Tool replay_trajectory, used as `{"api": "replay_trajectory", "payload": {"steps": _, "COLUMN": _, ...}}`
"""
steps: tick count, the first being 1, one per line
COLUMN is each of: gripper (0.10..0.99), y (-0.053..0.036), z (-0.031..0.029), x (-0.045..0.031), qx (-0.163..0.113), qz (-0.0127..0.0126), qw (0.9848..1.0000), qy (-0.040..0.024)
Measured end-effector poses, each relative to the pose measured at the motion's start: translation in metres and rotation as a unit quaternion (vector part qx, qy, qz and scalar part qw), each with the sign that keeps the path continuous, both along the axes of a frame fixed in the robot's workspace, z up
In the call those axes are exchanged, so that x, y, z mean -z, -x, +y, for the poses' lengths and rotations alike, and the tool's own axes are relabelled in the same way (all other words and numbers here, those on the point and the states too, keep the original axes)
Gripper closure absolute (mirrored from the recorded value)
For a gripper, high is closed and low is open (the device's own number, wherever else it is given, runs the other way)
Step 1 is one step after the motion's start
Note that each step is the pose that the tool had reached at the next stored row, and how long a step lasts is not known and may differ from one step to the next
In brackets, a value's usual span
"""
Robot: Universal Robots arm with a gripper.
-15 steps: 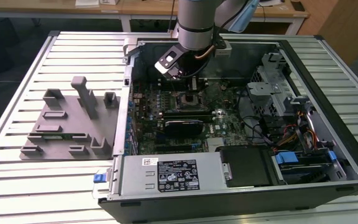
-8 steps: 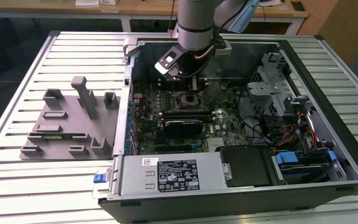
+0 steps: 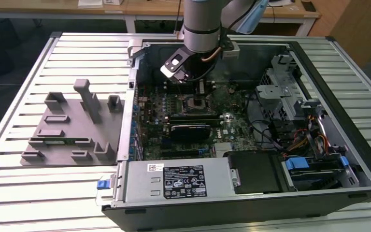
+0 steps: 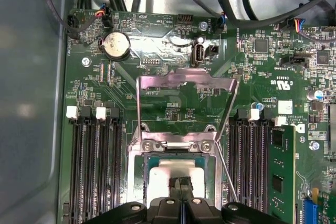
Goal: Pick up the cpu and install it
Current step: 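Place the cpu into insertion slot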
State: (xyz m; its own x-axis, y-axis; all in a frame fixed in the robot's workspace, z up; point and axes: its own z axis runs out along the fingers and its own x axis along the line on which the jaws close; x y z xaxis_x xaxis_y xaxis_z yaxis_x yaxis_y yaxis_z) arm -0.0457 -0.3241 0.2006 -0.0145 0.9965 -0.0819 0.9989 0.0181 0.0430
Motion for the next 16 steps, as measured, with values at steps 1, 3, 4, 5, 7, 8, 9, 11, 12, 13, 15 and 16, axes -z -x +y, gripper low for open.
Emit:
{"api": "replay_trajectory", "payload": {"steps": 1, "gripper": 0.98, "y": 0.0003, "z": 0.0, "x": 0.0001, "qx": 0.0, "qz": 0.0, "qw": 1.0, "qy": 0.0}}
{"api": "replay_trajectory", "payload": {"steps": 3, "gripper": 0.98, "y": 0.0008, "z": 0.0, "x": 0.0005, "qx": 0.0, "qz": -0.0001, "qw": 1.0, "qy": -0.0001}}
{"api": "replay_trajectory", "payload": {"steps": 4, "gripper": 0.98, "y": 0.001, "z": 0.0, "x": 0.0009, "qx": 0.0, "qz": 0.0, "qw": 1.0, "qy": -0.0001}}
{"api": "replay_trajectory", "payload": {"steps": 5, "gripper": 0.98, "y": 0.0012, "z": 0.0, "x": 0.0016, "qx": 0.0, "qz": 0.0, "qw": 1.0, "qy": 0.0}}
{"api": "replay_trajectory", "payload": {"steps": 7, "gripper": 0.98, "y": 0.0015, "z": -0.0002, "x": 0.0033, "qx": 0.0, "qz": 0.0005, "qw": 1.0, "qy": 0.0007}}
{"api": "replay_trajectory", "payload": {"steps": 8, "gripper": 0.98, "y": 0.0015, "z": -0.0003, "x": 0.0037, "qx": 0.0, "qz": 0.0005, "qw": 1.0, "qy": 0.0007}}
{"api": "replay_trajectory", "payload": {"steps": 9, "gripper": 0.98, "y": 0.0016, "z": -0.0002, "x": 0.0038, "qx": 0.0, "qz": 0.0004, "qw": 1.0, "qy": 0.0004}}
{"api": "replay_trajectory", "payload": {"steps": 11, "gripper": 0.98, "y": 0.0015, "z": 0.0, "x": 0.0042, "qx": 0.0, "qz": 0.0001, "qw": 1.0, "qy": -0.0005}}
{"api": "replay_trajectory", "payload": {"steps": 12, "gripper": 0.98, "y": 0.0015, "z": 0.0, "x": 0.0043, "qx": 0.0, "qz": 0.0001, "qw": 1.0, "qy": -0.0006}}
{"api": "replay_trajectory", "payload": {"steps": 13, "gripper": 0.98, "y": 0.0015, "z": -0.0001, "x": 0.0044, "qx": 0.0, "qz": 0.0001, "qw": 1.0, "qy": -0.0006}}
{"api": "replay_trajectory", "payload": {"steps": 15, "gripper": 0.98, "y": 0.0015, "z": -0.0001, "x": 0.0045, "qx": 0.0, "qz": 0.0001, "qw": 1.0, "qy": -0.0006}}
{"api": "replay_trajectory", "payload": {"steps": 16, "gripper": 0.98, "y": 0.0014, "z": -0.0001, "x": 0.0045, "qx": 0.0, "qz": 0.0001, "qw": 1.0, "qy": -0.0007}}
